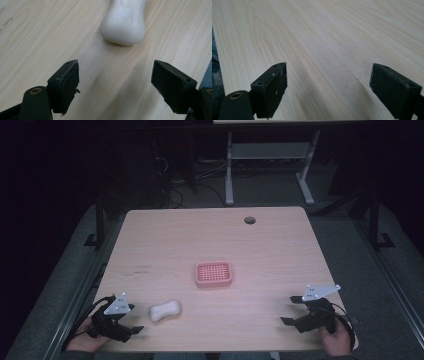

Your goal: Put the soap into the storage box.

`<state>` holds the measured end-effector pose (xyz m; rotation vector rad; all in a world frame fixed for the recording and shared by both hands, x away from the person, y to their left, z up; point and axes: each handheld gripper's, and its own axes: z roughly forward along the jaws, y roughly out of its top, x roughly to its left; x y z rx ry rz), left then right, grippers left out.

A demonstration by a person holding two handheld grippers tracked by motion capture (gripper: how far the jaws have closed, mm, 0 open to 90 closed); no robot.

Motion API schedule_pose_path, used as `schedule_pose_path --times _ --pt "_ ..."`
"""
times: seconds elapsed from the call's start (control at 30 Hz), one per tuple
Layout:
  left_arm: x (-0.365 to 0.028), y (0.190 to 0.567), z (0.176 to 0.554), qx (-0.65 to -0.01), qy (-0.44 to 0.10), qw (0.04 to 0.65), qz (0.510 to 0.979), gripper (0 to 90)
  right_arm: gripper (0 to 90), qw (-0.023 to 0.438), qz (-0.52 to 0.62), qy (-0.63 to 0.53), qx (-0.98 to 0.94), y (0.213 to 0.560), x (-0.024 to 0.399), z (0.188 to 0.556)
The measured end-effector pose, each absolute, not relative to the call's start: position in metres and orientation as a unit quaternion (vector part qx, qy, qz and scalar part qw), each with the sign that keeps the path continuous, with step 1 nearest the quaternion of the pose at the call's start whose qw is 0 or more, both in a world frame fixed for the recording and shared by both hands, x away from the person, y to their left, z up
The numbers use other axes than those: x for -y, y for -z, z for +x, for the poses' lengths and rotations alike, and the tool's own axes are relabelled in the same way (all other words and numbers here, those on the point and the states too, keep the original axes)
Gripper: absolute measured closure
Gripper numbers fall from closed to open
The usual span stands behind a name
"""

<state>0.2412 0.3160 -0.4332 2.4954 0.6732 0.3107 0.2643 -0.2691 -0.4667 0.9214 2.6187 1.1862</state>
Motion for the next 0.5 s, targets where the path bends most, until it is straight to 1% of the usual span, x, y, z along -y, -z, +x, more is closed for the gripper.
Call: schedule_pose_path --times 0.5 --pt "-0.3069 0.4295 0.243 -0.238 -0.117 0.268 0.926 22.4 14.2 0.06 0.301 -0.389 -0.869 0.4666 0.267 0.2645"
